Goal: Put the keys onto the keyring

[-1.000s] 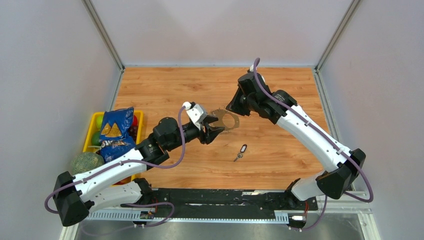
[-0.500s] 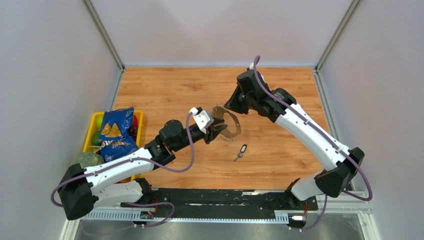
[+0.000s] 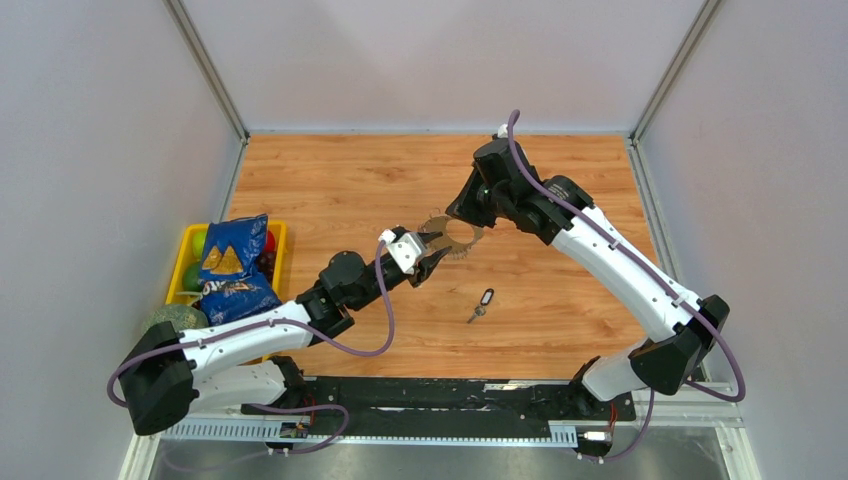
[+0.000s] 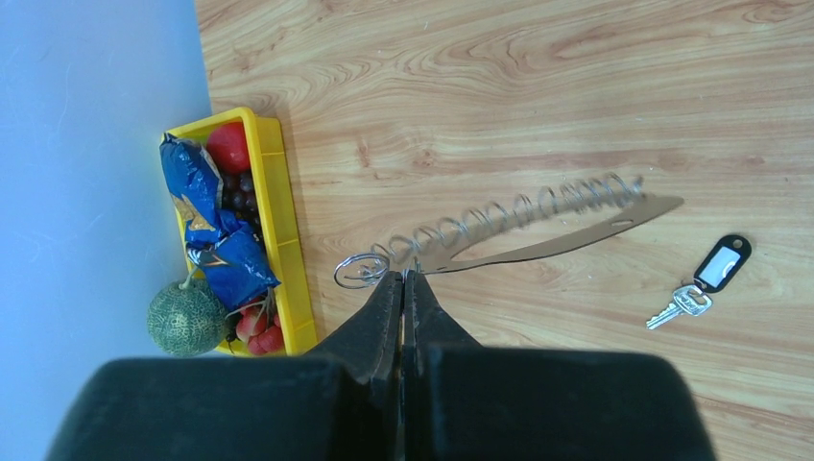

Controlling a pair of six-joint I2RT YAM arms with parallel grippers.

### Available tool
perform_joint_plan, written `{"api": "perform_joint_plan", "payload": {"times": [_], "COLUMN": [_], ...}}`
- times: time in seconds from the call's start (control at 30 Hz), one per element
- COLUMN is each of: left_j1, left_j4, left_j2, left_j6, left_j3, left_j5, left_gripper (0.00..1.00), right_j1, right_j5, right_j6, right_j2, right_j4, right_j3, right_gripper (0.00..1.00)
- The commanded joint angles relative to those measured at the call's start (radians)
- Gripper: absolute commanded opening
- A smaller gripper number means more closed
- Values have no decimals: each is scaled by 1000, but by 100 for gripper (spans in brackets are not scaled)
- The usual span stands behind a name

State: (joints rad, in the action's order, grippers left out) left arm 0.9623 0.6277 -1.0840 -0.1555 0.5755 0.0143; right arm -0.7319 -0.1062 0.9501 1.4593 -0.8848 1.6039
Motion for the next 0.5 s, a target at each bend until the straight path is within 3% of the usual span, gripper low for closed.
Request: {"api": "perform_joint_plan", "payload": {"times": [0.0, 0.1, 0.47], "left_j1": [14, 25, 70], "left_j4": [127, 153, 251], "left_j2": [-12, -30, -85], "left_j6": [-55, -92, -177], "left_j3": [-15, -19, -28], "left_j5": [-58, -84, -200], "left_gripper": [47, 52, 54], "right_j1": [-10, -12, -24], "right_j5": [22, 25, 29], "right_j6": [14, 13, 17], "right_j2": [-8, -10, -13], "right_j4": [33, 37, 44], "right_j3": [47, 51, 56], "right_gripper": [0, 0, 0]}}
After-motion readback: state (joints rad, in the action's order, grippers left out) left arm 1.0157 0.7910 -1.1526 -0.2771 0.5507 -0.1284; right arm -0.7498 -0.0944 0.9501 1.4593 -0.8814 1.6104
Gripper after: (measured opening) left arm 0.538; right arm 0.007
